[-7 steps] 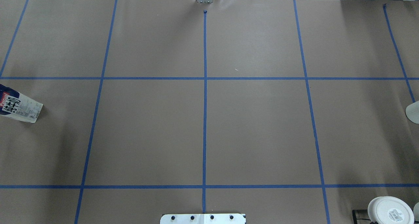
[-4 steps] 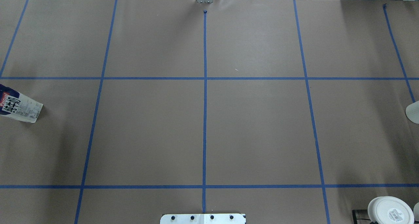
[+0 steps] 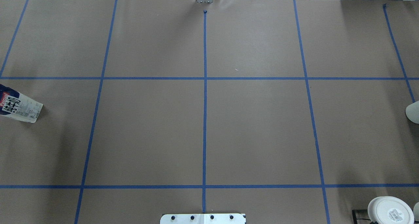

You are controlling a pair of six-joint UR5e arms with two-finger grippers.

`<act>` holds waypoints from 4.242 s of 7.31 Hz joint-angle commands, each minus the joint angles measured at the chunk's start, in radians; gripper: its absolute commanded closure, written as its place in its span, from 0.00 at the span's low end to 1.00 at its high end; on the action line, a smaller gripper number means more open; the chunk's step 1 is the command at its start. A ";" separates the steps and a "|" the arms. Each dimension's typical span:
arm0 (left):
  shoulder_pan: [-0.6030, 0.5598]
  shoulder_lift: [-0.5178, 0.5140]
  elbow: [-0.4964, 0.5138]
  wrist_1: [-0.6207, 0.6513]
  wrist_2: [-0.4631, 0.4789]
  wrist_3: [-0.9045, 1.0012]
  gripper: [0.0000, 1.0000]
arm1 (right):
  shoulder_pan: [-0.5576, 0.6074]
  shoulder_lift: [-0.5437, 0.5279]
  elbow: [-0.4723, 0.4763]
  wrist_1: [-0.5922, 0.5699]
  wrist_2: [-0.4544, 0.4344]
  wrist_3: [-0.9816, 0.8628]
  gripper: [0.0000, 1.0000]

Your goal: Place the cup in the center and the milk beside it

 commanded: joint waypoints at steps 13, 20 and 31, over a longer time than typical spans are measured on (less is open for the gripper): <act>0.000 0.002 0.000 0.000 -0.001 -0.002 0.01 | -0.042 -0.067 0.269 -0.254 -0.019 0.010 1.00; 0.001 0.000 0.024 0.000 0.000 0.000 0.01 | -0.596 0.554 0.441 -0.650 -0.249 0.493 1.00; 0.052 -0.127 -0.022 0.049 0.008 -0.264 0.01 | -0.680 0.943 -0.048 -0.452 -0.218 0.835 0.00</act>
